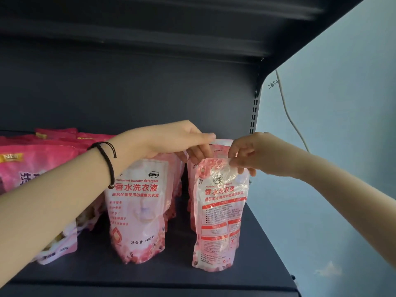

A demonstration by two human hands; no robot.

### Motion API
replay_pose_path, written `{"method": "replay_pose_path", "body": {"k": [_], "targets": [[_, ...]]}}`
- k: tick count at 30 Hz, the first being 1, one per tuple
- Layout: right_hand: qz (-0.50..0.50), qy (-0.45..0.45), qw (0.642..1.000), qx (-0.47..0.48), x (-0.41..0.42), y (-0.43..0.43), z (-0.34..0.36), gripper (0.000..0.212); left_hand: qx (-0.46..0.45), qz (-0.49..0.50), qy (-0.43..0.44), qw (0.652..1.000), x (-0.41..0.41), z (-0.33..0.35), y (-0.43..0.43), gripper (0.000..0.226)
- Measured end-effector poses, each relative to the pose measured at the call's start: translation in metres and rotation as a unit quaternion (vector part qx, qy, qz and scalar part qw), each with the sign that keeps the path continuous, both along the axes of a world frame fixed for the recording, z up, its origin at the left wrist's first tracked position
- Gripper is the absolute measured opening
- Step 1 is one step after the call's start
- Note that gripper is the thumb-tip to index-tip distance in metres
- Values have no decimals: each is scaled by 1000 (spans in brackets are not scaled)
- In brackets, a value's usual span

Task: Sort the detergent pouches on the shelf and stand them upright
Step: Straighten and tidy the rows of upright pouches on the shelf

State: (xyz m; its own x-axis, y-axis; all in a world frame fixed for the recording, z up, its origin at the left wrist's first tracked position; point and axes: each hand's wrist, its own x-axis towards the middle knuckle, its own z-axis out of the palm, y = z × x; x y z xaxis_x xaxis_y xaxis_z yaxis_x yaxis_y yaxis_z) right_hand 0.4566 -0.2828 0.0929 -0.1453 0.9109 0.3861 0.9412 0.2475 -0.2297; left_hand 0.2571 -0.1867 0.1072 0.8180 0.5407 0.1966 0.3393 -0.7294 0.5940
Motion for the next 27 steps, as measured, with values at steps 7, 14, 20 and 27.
{"method": "replay_pose_path", "body": {"k": [7,14,20,27], "targets": [[169,76,982,-42,1,-13,16,13,-99,-111,-15,989,13,-3,13,43],[218,145,962,-80,8,-16,16,8,-80,-117,-56,988,24,-6,14,36],[198,258,938,-120,32,-36,19,28,-101,-118,-72,985,17,-1,12,18],[16,137,988,-68,37,-46,-2,11,-113,-38,-107,987,20,-11,2,4]]}}
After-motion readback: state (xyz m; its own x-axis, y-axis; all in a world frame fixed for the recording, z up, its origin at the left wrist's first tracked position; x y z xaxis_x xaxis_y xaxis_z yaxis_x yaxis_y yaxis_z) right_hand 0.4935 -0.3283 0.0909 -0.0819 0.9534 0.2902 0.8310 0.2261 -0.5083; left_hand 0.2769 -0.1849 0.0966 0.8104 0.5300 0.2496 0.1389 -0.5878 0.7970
